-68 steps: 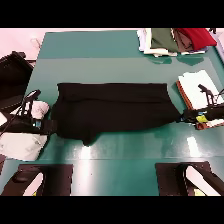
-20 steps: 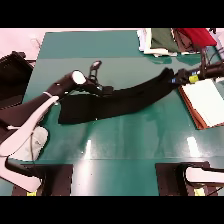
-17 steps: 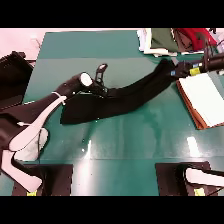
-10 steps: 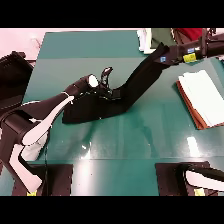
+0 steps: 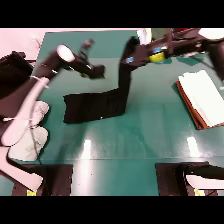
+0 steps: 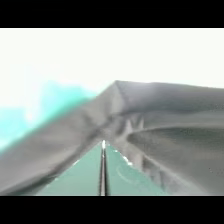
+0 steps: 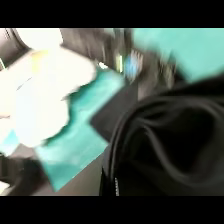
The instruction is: Fold the shirts.
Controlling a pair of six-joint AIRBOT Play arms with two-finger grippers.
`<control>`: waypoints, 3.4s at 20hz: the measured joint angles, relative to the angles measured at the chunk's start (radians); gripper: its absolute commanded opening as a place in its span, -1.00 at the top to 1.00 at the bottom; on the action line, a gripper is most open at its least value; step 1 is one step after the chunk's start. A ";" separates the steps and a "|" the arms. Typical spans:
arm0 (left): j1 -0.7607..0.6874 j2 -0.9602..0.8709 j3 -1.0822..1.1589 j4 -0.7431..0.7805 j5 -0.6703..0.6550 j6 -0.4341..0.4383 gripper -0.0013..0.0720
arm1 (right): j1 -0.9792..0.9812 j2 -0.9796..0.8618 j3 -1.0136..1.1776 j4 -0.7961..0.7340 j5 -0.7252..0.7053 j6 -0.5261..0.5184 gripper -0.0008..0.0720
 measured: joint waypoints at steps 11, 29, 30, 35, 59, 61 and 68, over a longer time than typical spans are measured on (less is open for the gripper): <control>0.325 0.393 0.093 0.234 -0.110 0.000 0.89 | 0.313 -0.364 0.223 0.037 -0.121 -0.113 -0.07; 0.169 0.304 0.086 0.224 -0.109 0.034 0.89 | -0.063 -0.380 -0.401 0.103 -0.183 -0.072 -0.39; 0.169 0.302 0.086 0.223 -0.110 0.034 0.89 | -0.034 -0.410 -0.371 0.123 -0.192 -0.074 -0.17; 0.167 0.300 0.086 0.191 -0.111 0.034 0.90 | 0.086 -0.517 -0.209 0.149 -0.252 -0.081 0.93; -0.103 0.299 0.086 0.190 -0.011 0.050 0.89 | -0.857 -0.116 -0.074 -0.219 -0.188 0.016 0.93; -0.103 0.299 0.086 0.190 -0.008 0.042 0.90 | -0.876 -0.114 -0.060 -0.179 -0.229 0.000 0.93; -0.103 0.299 0.086 0.190 -0.006 0.031 0.89 | -0.880 -0.112 0.096 -0.131 -0.301 -0.046 0.93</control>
